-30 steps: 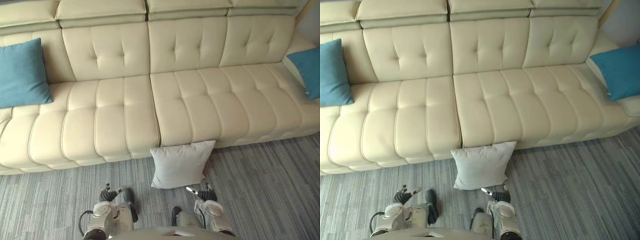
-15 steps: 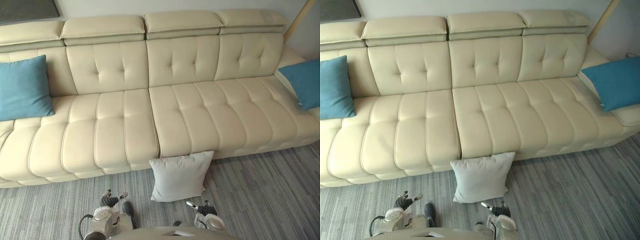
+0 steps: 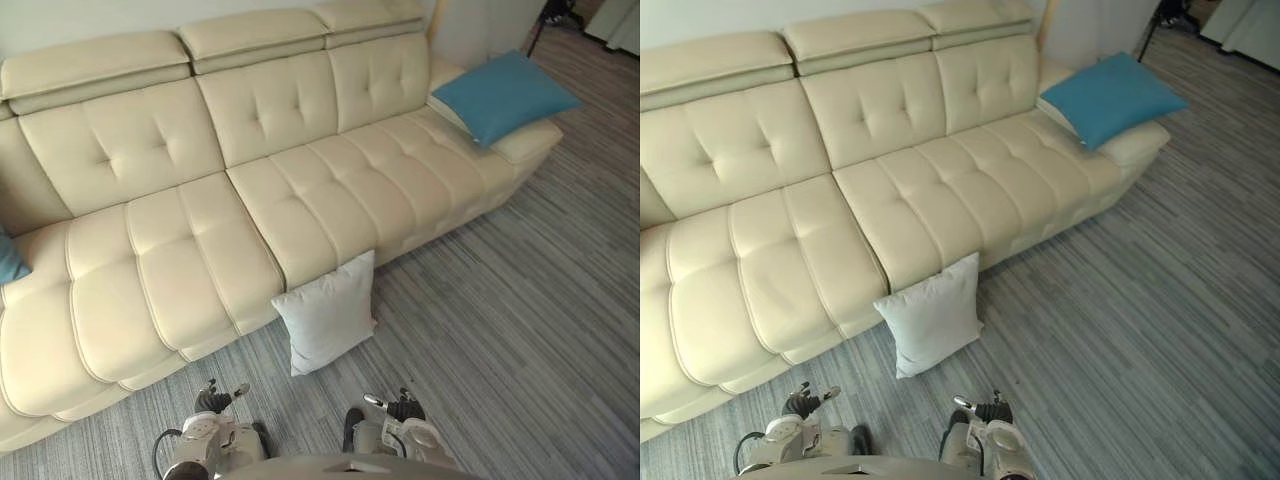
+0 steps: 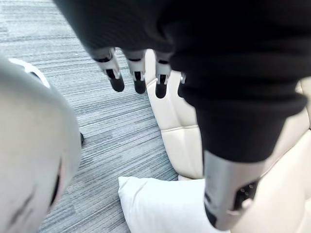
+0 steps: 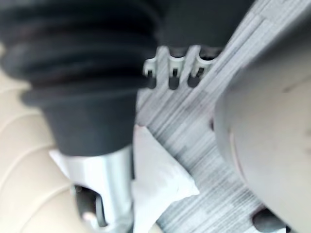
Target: Pick up cushions and gather them together orderly.
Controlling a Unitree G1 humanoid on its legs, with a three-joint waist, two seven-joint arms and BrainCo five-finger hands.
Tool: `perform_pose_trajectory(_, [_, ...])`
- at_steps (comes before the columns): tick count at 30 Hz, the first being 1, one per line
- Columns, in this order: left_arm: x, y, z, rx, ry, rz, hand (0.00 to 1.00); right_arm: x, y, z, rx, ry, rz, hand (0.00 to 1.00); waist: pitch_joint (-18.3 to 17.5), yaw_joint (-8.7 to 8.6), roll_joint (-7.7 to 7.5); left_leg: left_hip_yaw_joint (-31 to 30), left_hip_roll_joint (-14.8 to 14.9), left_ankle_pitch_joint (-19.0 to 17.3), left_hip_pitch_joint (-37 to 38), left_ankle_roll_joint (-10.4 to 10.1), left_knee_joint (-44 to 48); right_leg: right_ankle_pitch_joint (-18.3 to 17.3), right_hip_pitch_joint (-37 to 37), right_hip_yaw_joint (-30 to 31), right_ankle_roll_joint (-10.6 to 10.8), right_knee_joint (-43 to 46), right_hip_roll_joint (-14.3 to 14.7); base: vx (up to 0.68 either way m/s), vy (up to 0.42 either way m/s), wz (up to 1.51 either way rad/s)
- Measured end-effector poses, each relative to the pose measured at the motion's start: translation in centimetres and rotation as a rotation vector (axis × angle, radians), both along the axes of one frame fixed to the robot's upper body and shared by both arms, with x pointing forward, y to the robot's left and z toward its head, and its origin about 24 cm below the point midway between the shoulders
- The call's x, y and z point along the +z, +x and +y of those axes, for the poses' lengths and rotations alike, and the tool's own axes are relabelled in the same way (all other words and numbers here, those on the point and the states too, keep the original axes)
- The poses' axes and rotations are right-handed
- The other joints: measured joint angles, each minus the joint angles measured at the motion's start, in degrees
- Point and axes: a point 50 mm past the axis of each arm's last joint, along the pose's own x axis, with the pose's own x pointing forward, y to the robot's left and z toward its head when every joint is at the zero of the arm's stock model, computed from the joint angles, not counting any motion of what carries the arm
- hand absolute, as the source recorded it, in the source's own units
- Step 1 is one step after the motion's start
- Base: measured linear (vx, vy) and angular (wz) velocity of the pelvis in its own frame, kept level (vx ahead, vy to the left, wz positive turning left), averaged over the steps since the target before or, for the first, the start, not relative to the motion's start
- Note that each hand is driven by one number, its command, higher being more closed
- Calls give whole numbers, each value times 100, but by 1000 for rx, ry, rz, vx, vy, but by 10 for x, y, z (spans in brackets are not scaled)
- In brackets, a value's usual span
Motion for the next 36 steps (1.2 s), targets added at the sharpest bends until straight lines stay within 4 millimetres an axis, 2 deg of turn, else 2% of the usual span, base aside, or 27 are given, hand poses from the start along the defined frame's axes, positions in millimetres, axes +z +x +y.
perform_pose_trajectory(1, [0, -1, 2, 3, 5, 2, 0, -1, -2, 0, -1, 2, 8, 0, -17, 10, -37, 52, 81, 58, 14, -86, -11, -290, 118, -14, 48, 196, -90, -145, -265, -38])
perform_pose_trajectory(2, [0, -1, 4, 3, 8, 3, 0, -2, -3, 1, -1, 3, 15, 0, -38, 15, -79, 72, 83, 77, 13, -131, -10, -383, 147, -40, 119, 170, -155, -135, -285, -38])
perform_pose_trajectory(3, [0, -2, 9, 12, 17, 8, 0, -4, -5, 2, -3, 11, 30, 0, -54, 13, -217, 45, 26, 117, 13, -303, -16, -518, 150, -145, 247, -65, -118, -98, -226, -36])
perform_pose_trajectory(4, [-5, -9, 0, 11, -12, 41, 0, -2, -4, -12, -19, -25, 25, 0, -154, 22, 60, -202, 21, 138, 85, -341, -321, -423, 377, -308, 244, -766, 136, -72, -166, -42])
perform_pose_trajectory(5, [-7, -15, -8, 15, -33, 61, 0, -3, -8, -18, -27, -39, 39, 0, -249, 54, 285, -285, 125, 148, 161, -295, -603, -395, 530, -511, 134, -845, 198, -48, -34, -53])
perform_pose_trajectory(6, [-8, -19, -7, 32, -34, 62, 0, -4, -11, -24, -41, -49, 52, 0, -225, 94, 181, -239, 3, 293, 328, -341, -964, -612, 498, -494, 42, -178, -25, 7, -18, -41])
perform_pose_trajectory(7, [-7, -19, 5, 32, -2, 59, 0, -7, -16, -19, -39, -35, 73, 0, -302, 90, -51, -246, -174, 381, 411, -375, -1109, -571, 630, -295, 138, -452, -177, 25, -134, -52])
perform_pose_trajectory(8, [-9, -22, 10, 29, 9, 89, 0, -12, -22, -19, -34, -26, 118, 0, -293, 104, 36, -319, -69, 657, 479, -489, -1220, -510, 705, -202, 297, -830, 13, 59, -158, -52])
perform_pose_trajectory(9, [-11, -28, 8, 42, -3, 103, 0, -11, -19, -21, -31, -35, 111, 0, -330, 118, 133, -449, -10, 664, 484, -498, -1341, -261, 784, -118, 255, -1261, 240, 74, -167, -86])
perform_pose_trajectory(10, [-11, -28, 8, 45, -5, 105, 0, -10, -17, -25, -31, -43, 110, 0, -319, 132, 154, -429, 91, 813, 482, -471, -1487, -51, 734, -5, 194, -1475, 430, 88, -101, -72])
perform_pose_trajectory(11, [-11, -27, 7, 26, -3, 112, 0, -12, -19, -26, -32, -44, 122, 0, -275, 70, 193, -413, 159, 846, 527, -495, -1534, 16, 759, 36, 162, -1535, 537, 100, -117, -51])
perform_pose_trajectory(13, [-10, -23, 7, 12, 0, 102, 0, -13, -24, -28, -38, -49, 135, 0, -162, -4, 149, -394, 211, 834, 649, -511, -1543, 40, 890, 62, 133, -1586, 618, 76, -81, -17])
perform_pose_trajectory(17, [-10, -22, 10, 1, 10, 102, 0, -14, -32, -35, -58, -60, 153, 0, -60, -26, 121, -222, 302, 628, 703, -561, -1127, 39, 1012, 271, 130, -1599, 661, 36, -11, -24])
perform_pose_trajectory(19, [-8, -19, 10, 0, 12, 89, 0, -13, -31, -37, -63, -63, 147, 0, 80, -10, 159, -197, 381, 409, 558, -503, -307, 39, 1141, 473, 131, -1635, 632, -27, 24, -31])
perform_pose_trajectory(23, [-7, -16, 8, 1, 6, 73, 0, -12, -29, -37, -63, -63, 138, 0, 144, 63, 196, -348, 409, 365, 231, -450, 485, 55, 1098, 874, 93, -1668, 622, -50, 48, -42])
perform_pose_trajectory(25, [-7, -15, 3, 6, -5, 65, 0, -10, -23, -39, -61, -69, 123, 0, 199, 87, 297, -702, 244, -73, 138, -493, 518, 85, 1088, 1112, 65, -1717, 605, -55, 176, -51])
perform_pose_trajectory(26, [-7, -15, -3, 19, -24, 58, 0, -8, -21, -45, -57, -87, 114, 0, 216, 145, 509, -925, 17, -340, 234, -501, 20, 37, 986, 1327, 150, -1675, 736, -86, 187, -89])
perform_pose_trajectory(27, [-6, -15, -5, 54, -45, 43, 0, -7, -20, -44, -53, -89, 107, 0, 236, 222, 582, -809, 22, -436, 333, -412, -129, 25, 948, 1483, 157, -1602, 835, -57, 152, -91])
perform_pose_trajectory(28, [-7, -16, -6, 59, -46, 46, 0, -4, -17, -44, -44, -92, 88, 0, 192, 273, 621, -771, 41, -418, 319, -393, -185, -92, 844, 1420, 74, -1397, 872, 43, 73, -70])
perform_pose_trajectory(29, [-6, -17, -2, 74, -42, 39, 0, -2, -15, -40, -33, -94, 66, 0, 225, 281, 472, -655, -6, -434, 307, -412, -163, -374, 549, 1031, 8, -340, 842, 104, 60, -37])
perform_pose_trajectory(30, [-4, -15, 7, 95, -31, 21, 0, -5, -18, -35, -35, -78, 79, 0, 224, 301, 254, -573, -151, -463, 384, -441, -112, -659, 677, 979, -74, -518, 780, 169, 53, -37])
perform_pose_trajectory(31, [-3, -13, 8, 99, -30, 11, 0, -7, -22, -34, -37, -74, 92, 0, 214, 323, 229, -542, -135, -493, 373, -399, 28, -679, 809, 1052, 22, -735, 790, 213, 62, -40])
perform_pose_trajectory(32, [-4, -18, 8, 111, -35, 25, 0, -6, -20, -32, -35, -70, 84, 0, 187, 323, 328, -625, -70, -492, 331, -264, 281, -477, 1046, 1170, 1, -1124, 884, 202, 73, -47])
perform_pose_trajectory(33, [-5, -19, 9, 121, -36, 26, 0, -7, -19, -30, -35, -63, 83, 0, 178, 297, 301, -658, -91, -444, 200, -80, 585, -413, 1157, 1253, -1, -1272, 835, 158, 85, -41])
perform_pose_trajectory(34, [-5, -19, 10, 123, -37, 25, 0, -7, -19, -28, -32, -60, 84, 0, 179, 298, 240, -708, -130, -498, 89, 5, 700, -408, 1180, 1309, 7, -1319, 790, 163, 115, -46])
perform_pose_trajectory(35, [-6, -21, 7, 121, -44, 34, 0, -7, -20, -29, -23, -66, 88, 0, 51, 337, 300, -919, -321, -554, 45, 76, 433, -487, 1099, 1458, 76, -1290, 757, 184, 184, -57])
perform_pose_trajectory(36, [-7, -24, 6, 120, -44, 43, 0, -8, -24, -30, -23, -68, 103, 0, -3, 366, 331, -980, -364, -824, 119, 4, 329, -704, 968, 1512, 174, -1024, 740, 147, 168, -54])
